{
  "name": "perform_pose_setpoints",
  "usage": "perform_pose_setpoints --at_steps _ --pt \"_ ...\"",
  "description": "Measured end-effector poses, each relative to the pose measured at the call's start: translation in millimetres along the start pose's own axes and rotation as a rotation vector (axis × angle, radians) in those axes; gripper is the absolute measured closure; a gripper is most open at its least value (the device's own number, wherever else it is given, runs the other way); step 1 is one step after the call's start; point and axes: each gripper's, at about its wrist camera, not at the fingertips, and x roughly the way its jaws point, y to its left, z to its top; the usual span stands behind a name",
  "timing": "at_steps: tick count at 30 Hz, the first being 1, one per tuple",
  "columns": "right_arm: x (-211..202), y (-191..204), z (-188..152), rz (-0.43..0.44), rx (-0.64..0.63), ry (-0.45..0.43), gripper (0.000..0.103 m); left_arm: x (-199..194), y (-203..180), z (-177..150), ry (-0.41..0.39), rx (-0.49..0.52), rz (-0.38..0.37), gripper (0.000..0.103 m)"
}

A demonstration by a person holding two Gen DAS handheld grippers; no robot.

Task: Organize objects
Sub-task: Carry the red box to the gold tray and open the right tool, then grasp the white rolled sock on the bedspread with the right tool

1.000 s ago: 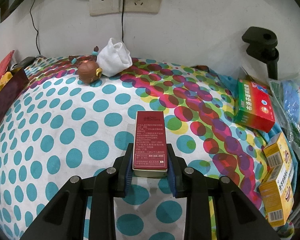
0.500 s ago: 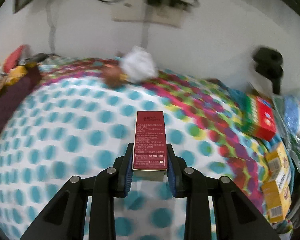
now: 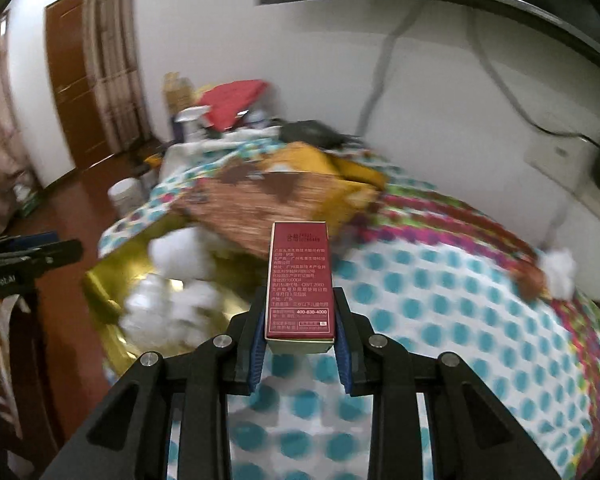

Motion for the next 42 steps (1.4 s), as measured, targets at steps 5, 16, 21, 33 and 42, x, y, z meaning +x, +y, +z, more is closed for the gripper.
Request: perform_pose_setpoints --at_steps 5,16,21,33,42 --pt "17.1 26.0 8.3 0.037 -0.031 0.023 0.076 2.8 11.1 -2.0 0.004 -0.017 0.013 0.040" --pt "43.4 40.5 5.7 0.051 -0.032 0.083 0.076 11.0 19.8 -6.1 0.028 -0.035 0.010 0.040" --pt "43.5 39.0 4.9 0.095 -0.026 0.077 0.073 11.5 15.2 -5.3 0.030 -0.027 0.007 0.040" --pt "-28.1 -32.8 -10.5 0.055 0.077 -0.090 0.046 -2.7 -43.0 3.6 -0.023 0.082 -0.049 0.040" --pt "-50.9 -205.3 -42.0 -0.250 0.362 -0.095 0.046 3.8 -161.9 -6.7 -0.023 0.294 -0.215 0.040"
